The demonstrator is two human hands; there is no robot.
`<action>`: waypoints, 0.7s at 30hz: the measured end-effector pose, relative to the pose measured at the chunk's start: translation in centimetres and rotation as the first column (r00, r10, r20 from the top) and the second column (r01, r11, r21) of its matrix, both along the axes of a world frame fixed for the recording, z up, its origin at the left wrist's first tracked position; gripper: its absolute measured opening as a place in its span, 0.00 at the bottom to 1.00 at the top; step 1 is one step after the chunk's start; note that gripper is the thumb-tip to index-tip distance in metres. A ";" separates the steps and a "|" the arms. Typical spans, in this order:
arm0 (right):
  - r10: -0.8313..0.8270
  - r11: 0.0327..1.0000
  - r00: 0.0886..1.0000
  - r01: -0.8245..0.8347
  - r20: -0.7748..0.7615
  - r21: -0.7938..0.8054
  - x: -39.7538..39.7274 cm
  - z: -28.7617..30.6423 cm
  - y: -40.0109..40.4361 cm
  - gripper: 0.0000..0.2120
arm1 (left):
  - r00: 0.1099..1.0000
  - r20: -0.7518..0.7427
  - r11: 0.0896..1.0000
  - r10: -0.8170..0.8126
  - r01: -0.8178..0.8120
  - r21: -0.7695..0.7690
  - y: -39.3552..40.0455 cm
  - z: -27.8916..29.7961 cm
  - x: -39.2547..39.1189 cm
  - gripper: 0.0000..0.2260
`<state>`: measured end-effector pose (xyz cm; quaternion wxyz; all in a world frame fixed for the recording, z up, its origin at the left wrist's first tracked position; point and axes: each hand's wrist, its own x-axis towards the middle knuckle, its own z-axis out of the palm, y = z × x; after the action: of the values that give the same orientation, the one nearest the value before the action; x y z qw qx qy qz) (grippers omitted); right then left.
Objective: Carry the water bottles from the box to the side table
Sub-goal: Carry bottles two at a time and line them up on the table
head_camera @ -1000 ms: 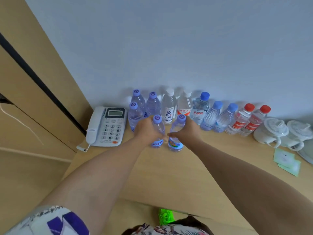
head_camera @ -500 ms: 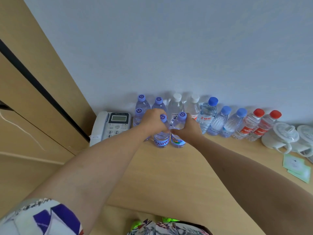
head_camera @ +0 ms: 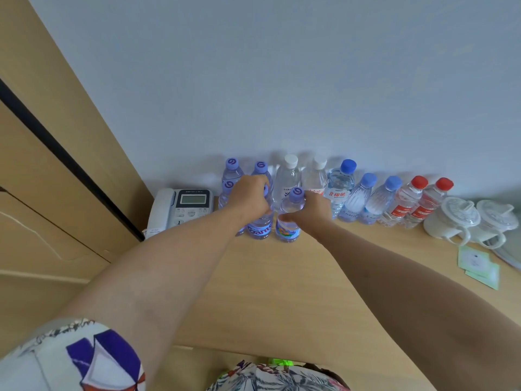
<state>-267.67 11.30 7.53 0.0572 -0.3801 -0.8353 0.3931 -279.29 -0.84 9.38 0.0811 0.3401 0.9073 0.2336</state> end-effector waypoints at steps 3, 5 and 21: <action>0.038 0.999 0.999 -0.039 -0.019 -0.032 -0.6 -0.1 -0.3 0.28 | 0.999 -0.023 1.000 -0.026 0.026 0.001 0.0 -0.2 -0.3 0.04; 0.056 0.998 0.998 -0.057 -0.017 -0.038 -0.8 0.1 -0.2 0.31 | 0.999 -0.027 0.999 -0.034 0.034 0.001 0.0 -0.4 -0.4 0.06; 0.085 0.996 0.996 -0.085 0.011 0.021 -0.6 1.2 0.6 0.29 | 0.996 -0.038 0.997 -0.077 0.077 0.004 0.1 -0.1 -0.5 0.18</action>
<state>-268.32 11.91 8.72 0.0402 -0.3457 -0.8551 0.3843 -279.83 -0.74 9.24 0.0721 0.3793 0.8943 0.2262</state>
